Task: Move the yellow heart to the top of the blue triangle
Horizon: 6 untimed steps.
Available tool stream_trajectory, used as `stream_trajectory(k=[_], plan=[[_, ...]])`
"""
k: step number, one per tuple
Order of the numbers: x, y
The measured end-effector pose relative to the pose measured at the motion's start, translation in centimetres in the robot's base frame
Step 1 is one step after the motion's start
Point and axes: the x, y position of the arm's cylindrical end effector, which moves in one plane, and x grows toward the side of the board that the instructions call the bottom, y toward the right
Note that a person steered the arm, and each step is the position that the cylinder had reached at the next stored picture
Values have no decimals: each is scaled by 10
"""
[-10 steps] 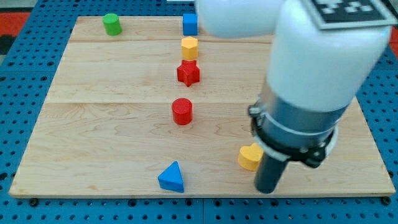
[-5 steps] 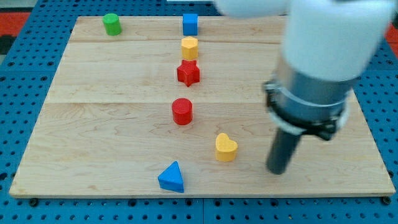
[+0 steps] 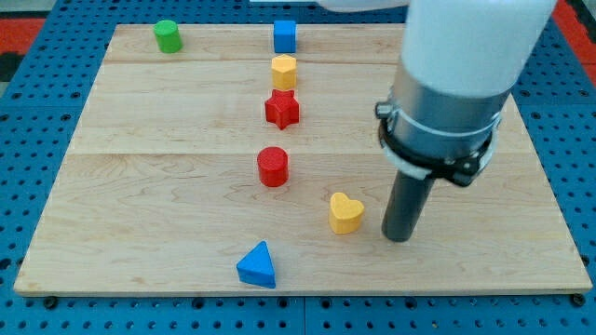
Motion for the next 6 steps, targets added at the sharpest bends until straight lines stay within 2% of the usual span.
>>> stream_trajectory(k=[1,3,6], plan=[[-18,-6],[-5,-65],[10,-88]])
